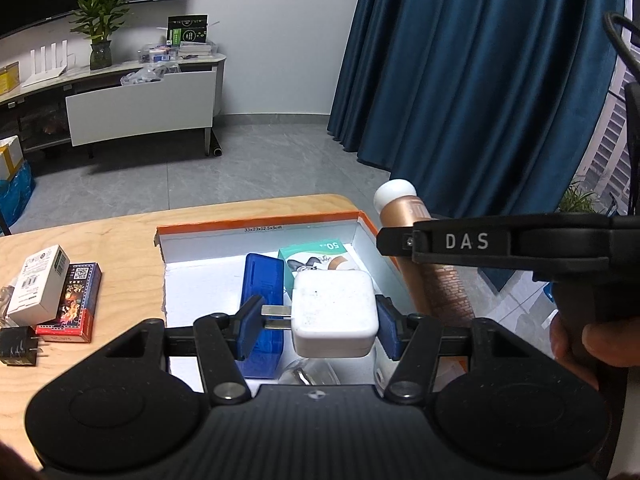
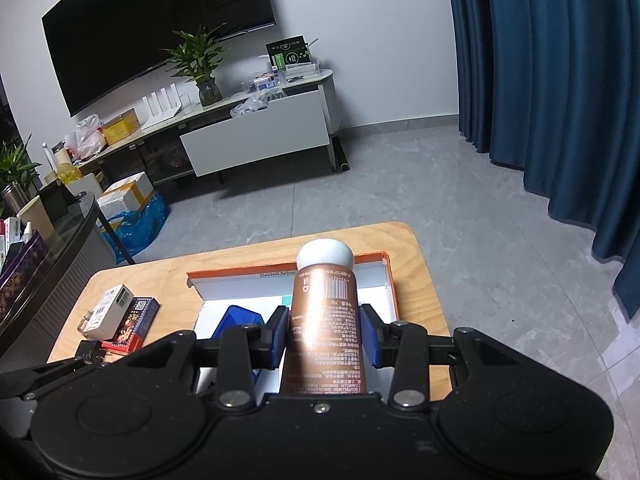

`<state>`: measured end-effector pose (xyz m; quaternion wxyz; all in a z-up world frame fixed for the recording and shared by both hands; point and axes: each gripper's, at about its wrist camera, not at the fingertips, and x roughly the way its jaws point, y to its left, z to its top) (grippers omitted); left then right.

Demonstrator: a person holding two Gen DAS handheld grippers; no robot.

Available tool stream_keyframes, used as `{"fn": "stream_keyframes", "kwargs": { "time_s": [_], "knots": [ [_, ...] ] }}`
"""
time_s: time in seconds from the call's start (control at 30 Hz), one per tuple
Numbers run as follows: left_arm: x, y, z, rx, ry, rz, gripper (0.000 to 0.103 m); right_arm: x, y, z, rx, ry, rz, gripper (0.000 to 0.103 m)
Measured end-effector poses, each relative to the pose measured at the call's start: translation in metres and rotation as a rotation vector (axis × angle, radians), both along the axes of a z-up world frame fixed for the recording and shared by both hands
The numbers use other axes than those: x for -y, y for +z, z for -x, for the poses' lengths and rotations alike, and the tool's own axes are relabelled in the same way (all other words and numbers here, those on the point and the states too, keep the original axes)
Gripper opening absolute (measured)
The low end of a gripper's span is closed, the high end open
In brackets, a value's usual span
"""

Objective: Organize rigid objects
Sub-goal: 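Carry the bronze spray bottle and white cube charger over the white box, then lower both items into the white box and open both tools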

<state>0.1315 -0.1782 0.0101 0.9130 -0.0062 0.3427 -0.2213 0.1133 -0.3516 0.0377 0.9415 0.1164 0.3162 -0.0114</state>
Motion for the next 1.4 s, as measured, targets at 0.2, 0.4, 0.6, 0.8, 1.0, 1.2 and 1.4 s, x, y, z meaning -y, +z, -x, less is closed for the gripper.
{"fn": "stream_keyframes", "kwargs": {
  "time_s": [0.2, 0.4, 0.6, 0.8, 1.0, 1.2, 1.4],
  "knots": [
    [0.003, 0.001, 0.0, 0.004, -0.004, -0.006, 0.059, 0.001, -0.001, -0.005, -0.011, 0.002, -0.001, 0.047],
    [0.005, 0.0, -0.001, 0.003, -0.009, -0.013, 0.059, -0.001, -0.004, -0.009, -0.021, 0.008, 0.005, 0.047],
    [0.007, -0.001, -0.002, 0.005, -0.012, -0.017, 0.059, -0.002, -0.009, -0.015, -0.037, 0.01, 0.004, 0.047],
    [0.009, -0.003, -0.005, 0.002, -0.019, -0.018, 0.059, -0.003, -0.01, -0.019, -0.04, 0.012, 0.003, 0.047],
    [0.008, -0.004, -0.005, 0.0, -0.015, -0.02, 0.059, -0.001, -0.014, -0.024, -0.058, 0.014, 0.004, 0.047],
    [0.009, -0.004, -0.007, -0.004, -0.015, -0.017, 0.059, -0.002, -0.016, -0.029, -0.071, 0.015, 0.003, 0.047],
    [0.014, -0.009, -0.01, -0.005, -0.027, -0.029, 0.059, -0.002, -0.017, -0.031, -0.073, 0.009, 0.004, 0.047]
  ]
}}
